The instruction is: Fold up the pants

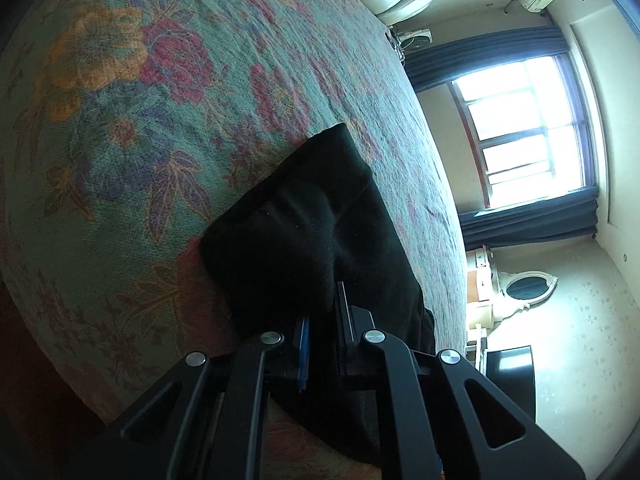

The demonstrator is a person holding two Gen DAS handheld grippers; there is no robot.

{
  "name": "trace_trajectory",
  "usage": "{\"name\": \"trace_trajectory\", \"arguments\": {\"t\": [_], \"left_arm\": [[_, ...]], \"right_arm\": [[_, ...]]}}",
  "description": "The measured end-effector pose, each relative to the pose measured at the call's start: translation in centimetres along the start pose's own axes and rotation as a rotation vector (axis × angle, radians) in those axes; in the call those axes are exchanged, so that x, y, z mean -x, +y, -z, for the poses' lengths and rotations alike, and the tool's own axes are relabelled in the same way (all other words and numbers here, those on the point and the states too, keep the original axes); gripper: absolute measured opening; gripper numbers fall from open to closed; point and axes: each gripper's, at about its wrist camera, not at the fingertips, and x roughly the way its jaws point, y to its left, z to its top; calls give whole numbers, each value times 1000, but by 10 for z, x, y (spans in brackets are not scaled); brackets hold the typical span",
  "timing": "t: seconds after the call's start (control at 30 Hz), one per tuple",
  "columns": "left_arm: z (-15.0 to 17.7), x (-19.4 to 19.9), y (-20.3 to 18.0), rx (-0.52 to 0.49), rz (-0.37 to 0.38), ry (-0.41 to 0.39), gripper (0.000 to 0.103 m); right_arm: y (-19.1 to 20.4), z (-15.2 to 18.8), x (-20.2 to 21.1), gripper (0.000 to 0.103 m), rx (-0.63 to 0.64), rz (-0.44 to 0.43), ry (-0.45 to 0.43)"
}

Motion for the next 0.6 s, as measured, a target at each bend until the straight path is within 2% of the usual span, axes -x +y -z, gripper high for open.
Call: {"name": "trace_trajectory", "arguments": {"t": [0.13, 0.27, 0.33, 0.4, 0.53, 0.57, 0.6], "left_arm": [[5, -2, 6, -32, -34, 4, 9], [5, 3, 11, -26, -17, 13, 12], [5, 9, 16, -11, -11, 26, 12], [6, 16, 15, -28, -22, 35, 14], [10, 35, -1, -127, -75, 25, 16], [11, 38, -6, -145, -69, 24, 20], [11, 40, -12, -162, -59, 21, 35]], "right_arm": [[-16, 11, 2, 14, -20, 28, 1], [-31, 17, 1, 13, -35, 47, 12], [-29, 15, 5, 16, -18, 59, 10], [-27, 13, 12, 27, -6, 76, 4], [-16, 1, 41, 31, 58, 138, -44], [-10, -6, 50, 37, 89, 157, -71], [-3, -16, 59, 50, 111, 174, -100]]}}
